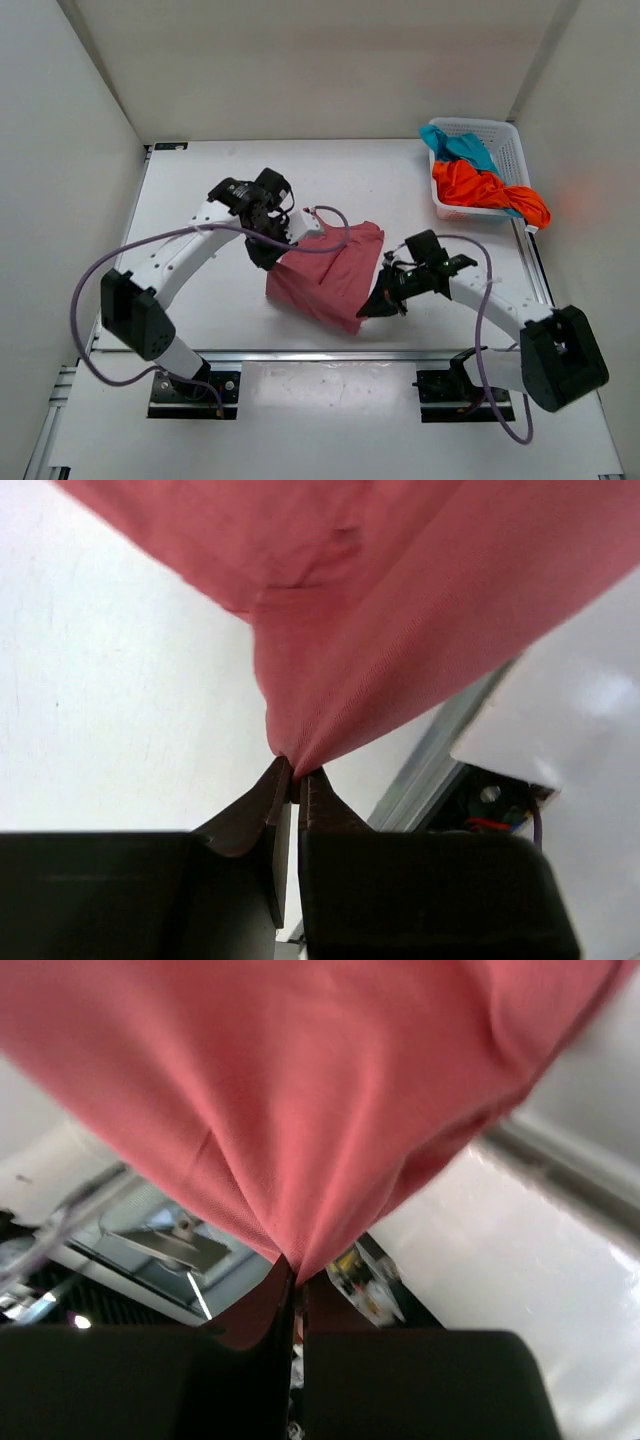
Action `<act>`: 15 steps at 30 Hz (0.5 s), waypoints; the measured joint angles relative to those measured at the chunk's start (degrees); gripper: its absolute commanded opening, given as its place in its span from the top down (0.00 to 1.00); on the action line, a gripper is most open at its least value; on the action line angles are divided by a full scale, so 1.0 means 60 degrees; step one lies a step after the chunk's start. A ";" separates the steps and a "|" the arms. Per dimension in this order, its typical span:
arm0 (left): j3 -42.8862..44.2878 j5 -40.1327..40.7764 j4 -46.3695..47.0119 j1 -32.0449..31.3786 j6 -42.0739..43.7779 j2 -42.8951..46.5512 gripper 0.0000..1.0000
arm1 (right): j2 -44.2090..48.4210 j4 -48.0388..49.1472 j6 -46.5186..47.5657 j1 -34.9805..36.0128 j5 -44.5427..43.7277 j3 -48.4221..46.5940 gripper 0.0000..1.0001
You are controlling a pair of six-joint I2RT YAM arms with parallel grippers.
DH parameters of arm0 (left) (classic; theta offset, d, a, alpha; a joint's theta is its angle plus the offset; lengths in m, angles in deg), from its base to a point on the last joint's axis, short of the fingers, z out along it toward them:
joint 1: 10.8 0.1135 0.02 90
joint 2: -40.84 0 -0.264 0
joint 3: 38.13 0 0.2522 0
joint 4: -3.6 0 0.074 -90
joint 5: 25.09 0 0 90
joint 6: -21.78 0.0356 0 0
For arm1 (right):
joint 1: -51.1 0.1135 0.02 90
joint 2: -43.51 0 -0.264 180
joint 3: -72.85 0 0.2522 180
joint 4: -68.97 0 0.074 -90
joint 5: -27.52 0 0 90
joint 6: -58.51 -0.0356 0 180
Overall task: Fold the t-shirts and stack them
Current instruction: Fold the long partially folded tshirt into a neat square
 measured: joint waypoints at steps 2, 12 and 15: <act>0.0295 -0.0018 0.0106 0.0401 -0.0153 -0.0579 1.00 | -0.0670 -0.0066 0.0342 -0.0718 0.0157 -0.0619 1.00; 0.3064 -0.0044 0.0827 0.0831 -0.1155 -0.2554 1.00 | -0.3679 -0.2000 0.3024 -0.2812 0.0113 -0.4197 1.00; 0.3792 -0.0091 0.1202 0.0954 -0.1464 -0.3024 1.00 | -0.3752 -0.2291 0.3373 -0.3187 0.0117 -0.4590 1.00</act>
